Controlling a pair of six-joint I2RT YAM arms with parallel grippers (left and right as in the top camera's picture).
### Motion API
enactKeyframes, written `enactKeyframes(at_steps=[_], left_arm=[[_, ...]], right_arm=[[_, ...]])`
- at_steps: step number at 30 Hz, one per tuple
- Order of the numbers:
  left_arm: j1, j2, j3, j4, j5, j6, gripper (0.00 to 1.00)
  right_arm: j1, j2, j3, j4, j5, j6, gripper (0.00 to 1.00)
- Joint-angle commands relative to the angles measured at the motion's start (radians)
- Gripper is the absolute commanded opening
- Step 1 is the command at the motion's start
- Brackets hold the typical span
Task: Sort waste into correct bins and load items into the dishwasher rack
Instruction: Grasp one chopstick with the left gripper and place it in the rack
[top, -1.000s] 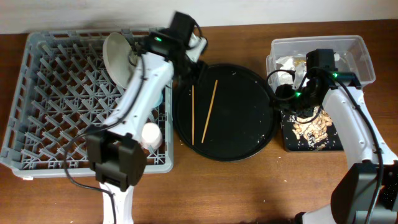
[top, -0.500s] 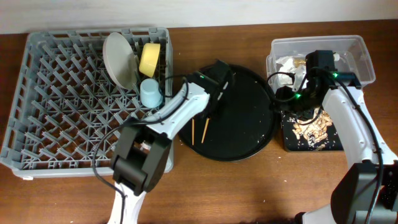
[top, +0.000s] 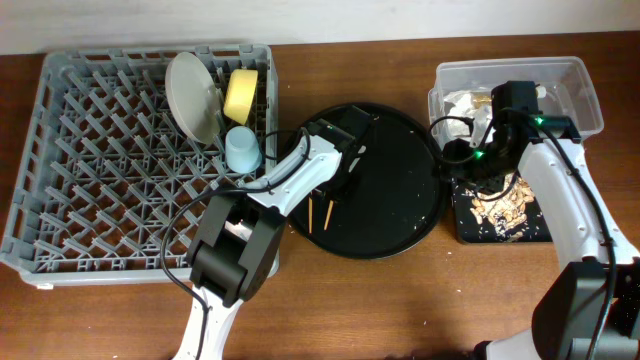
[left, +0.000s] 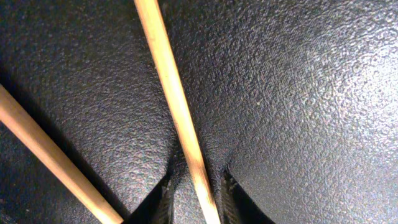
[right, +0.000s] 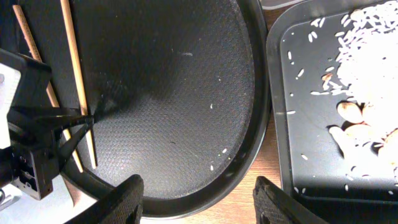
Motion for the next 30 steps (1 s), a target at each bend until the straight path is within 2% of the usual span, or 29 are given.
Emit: enactKeyframes(at_steps=[1, 2, 8, 11, 13, 14, 16, 18, 19, 22, 24, 26, 27, 30], left_arm=[[0.000, 0.026, 0.021, -0.002, 0.027, 0.034, 0.13], [0.000, 0.026, 0.024, -0.003, 0.027, 0.033, 0.00], [0.000, 0.026, 0.119, -0.074, 0.027, 0.033, 0.00], [0.008, 0.026, 0.275, -0.166, 0.026, 0.017, 0.00], [0.051, 0.025, 0.468, -0.326, 0.025, -0.001, 0.00], [0.107, 0.024, 0.612, -0.453, 0.020, -0.002, 0.00], [0.178, 0.023, 0.787, -0.614, -0.055, -0.047, 0.00], [0.244, 0.019, 0.915, -0.717, -0.070, -0.060, 0.00], [0.272, -0.016, 0.915, -0.716, -0.049, -0.061, 0.00], [0.352, -0.157, 0.829, -0.717, -0.058, -0.061, 0.00], [0.402, -0.267, 0.646, -0.716, -0.111, -0.089, 0.00], [0.486, -0.348, 0.341, -0.689, -0.209, -0.159, 0.00], [0.520, -0.348, 0.163, -0.576, -0.210, -0.144, 0.00], [0.525, -0.348, -0.020, -0.406, -0.211, -0.072, 0.00]], right_arm=[[-0.001, 0.006, 0.006, 0.000, -0.010, 0.007, 0.58], [-0.001, 0.006, 0.006, 0.000, -0.010, 0.006, 0.58], [-0.001, 0.006, 0.006, -0.004, -0.009, 0.006, 0.58], [-0.001, 0.006, 0.006, -0.004, -0.010, 0.006, 0.58], [-0.001, 0.006, 0.006, -0.003, -0.010, 0.006, 0.58], [-0.001, 0.006, 0.006, 0.003, -0.010, 0.006, 0.58], [-0.001, 0.006, 0.006, 0.013, -0.009, 0.006, 0.58], [-0.001, 0.006, 0.006, 0.018, -0.009, 0.006, 0.58], [-0.001, 0.006, 0.006, 0.023, -0.009, 0.006, 0.58], [-0.001, 0.006, 0.006, 0.023, -0.009, 0.006, 0.58], [-0.001, 0.006, 0.006, 0.024, -0.009, 0.006, 0.58], [-0.001, 0.006, 0.006, 0.035, -0.009, 0.006, 0.58], [-0.001, 0.006, 0.006, 0.045, -0.009, 0.006, 0.58], [-0.001, 0.006, 0.006, 0.042, -0.009, 0.006, 0.58]])
